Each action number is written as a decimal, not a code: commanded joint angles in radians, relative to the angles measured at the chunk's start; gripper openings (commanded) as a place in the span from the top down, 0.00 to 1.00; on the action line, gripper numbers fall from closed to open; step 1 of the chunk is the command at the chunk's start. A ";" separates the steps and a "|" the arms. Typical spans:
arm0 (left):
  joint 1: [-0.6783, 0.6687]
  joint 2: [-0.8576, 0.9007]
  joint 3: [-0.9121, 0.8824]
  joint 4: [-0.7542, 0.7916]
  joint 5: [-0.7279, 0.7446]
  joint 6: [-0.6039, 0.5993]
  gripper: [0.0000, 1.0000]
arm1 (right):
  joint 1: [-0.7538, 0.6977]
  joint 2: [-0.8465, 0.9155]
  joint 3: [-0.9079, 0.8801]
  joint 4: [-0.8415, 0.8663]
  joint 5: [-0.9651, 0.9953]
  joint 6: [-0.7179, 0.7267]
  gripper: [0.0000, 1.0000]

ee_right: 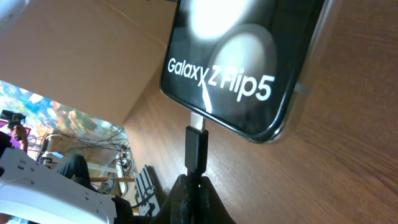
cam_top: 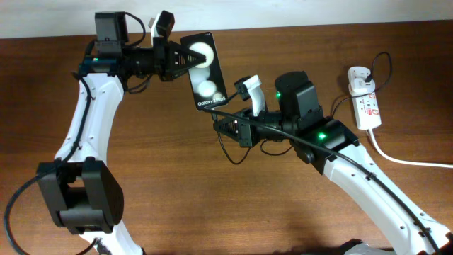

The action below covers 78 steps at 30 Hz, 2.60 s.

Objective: Plug charger to phone and switch on socket
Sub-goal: 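Push the connector into the phone's port, holding the phone steady, then lower the plugged phone onto the table with the left gripper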

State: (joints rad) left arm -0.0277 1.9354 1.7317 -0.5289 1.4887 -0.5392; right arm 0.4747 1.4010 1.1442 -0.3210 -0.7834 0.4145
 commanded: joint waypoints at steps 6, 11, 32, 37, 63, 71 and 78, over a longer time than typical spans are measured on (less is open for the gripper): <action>0.004 -0.020 0.012 0.005 0.034 0.021 1.00 | 0.002 0.004 0.004 0.008 0.036 -0.014 0.96; 0.004 -0.020 0.012 0.005 0.034 0.021 1.00 | 0.002 0.004 0.004 0.008 0.037 -0.014 0.96; -0.003 -0.020 0.012 0.005 0.034 0.071 1.00 | 0.001 0.016 0.004 0.031 0.126 0.013 0.96; -0.007 -0.020 0.012 0.005 0.034 0.070 1.00 | 0.001 0.016 0.004 0.076 0.127 0.039 0.96; -0.019 -0.018 -0.027 -0.290 -0.676 0.315 1.00 | 0.001 0.016 0.004 -0.111 0.169 0.004 0.64; -0.020 -0.014 -0.203 -0.216 -0.701 0.354 1.00 | 0.002 0.016 0.004 -0.148 0.171 0.001 0.64; -0.048 0.093 -0.205 -0.123 -0.595 0.353 1.00 | 0.002 0.016 0.004 -0.148 0.171 0.001 0.63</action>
State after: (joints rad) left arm -0.0723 1.9892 1.5276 -0.7124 0.7910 -0.2012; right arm 0.4786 1.4132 1.1332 -0.4686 -0.6170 0.4229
